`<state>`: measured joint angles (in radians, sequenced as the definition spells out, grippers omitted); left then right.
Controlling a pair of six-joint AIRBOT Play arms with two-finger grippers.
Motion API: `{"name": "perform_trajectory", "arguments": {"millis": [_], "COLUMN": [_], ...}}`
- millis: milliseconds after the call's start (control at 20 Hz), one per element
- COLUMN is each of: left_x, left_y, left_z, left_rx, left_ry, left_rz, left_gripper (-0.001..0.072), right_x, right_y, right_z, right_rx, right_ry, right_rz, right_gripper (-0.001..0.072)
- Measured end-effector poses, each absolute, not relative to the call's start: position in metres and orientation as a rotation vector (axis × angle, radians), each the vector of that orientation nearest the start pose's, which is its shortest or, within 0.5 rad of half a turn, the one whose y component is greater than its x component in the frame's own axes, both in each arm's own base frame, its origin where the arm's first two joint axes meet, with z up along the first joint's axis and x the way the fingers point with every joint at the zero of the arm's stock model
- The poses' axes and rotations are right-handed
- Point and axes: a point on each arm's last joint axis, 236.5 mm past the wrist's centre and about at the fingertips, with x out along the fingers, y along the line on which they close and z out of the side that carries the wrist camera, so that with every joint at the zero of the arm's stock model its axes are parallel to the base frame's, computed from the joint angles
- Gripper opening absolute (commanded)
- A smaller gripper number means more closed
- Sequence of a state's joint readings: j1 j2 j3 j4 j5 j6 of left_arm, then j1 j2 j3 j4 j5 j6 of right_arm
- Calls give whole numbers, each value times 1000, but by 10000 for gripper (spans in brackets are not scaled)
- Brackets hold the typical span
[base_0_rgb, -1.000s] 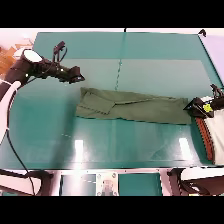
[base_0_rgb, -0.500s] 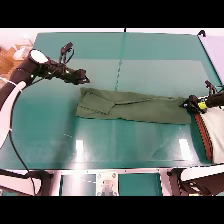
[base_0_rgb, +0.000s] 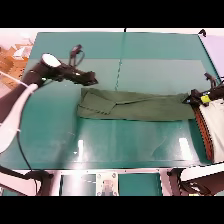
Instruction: Fold the shirts.
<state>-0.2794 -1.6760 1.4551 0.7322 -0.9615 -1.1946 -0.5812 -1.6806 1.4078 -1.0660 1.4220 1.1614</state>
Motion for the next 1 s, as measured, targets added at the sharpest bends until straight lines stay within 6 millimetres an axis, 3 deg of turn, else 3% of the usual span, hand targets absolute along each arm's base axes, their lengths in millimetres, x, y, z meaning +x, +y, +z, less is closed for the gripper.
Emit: {"name": "perform_trajectory", "arguments": {"millis": [250,450,750,1000], "left_x": [415,394,386,386], "left_y": [-401,-462,-487,-489], "left_z": [-17,-34,-60,-64], "left_rx": [-313,-296,-337,-368], "left_ry": [1046,981,983,1002], "left_rz": [-874,-894,-864,-860], "left_gripper": [24,24,24,25], "right_x": [401,399,387,383], "right_y": [-87,-45,17,38], "right_z": [38,102,181,200], "right_rx": [584,579,566,560], "right_ry": [1263,1162,1011,972], "right_rz": [285,415,601,663], "right_gripper": [19,20,20,20]}}
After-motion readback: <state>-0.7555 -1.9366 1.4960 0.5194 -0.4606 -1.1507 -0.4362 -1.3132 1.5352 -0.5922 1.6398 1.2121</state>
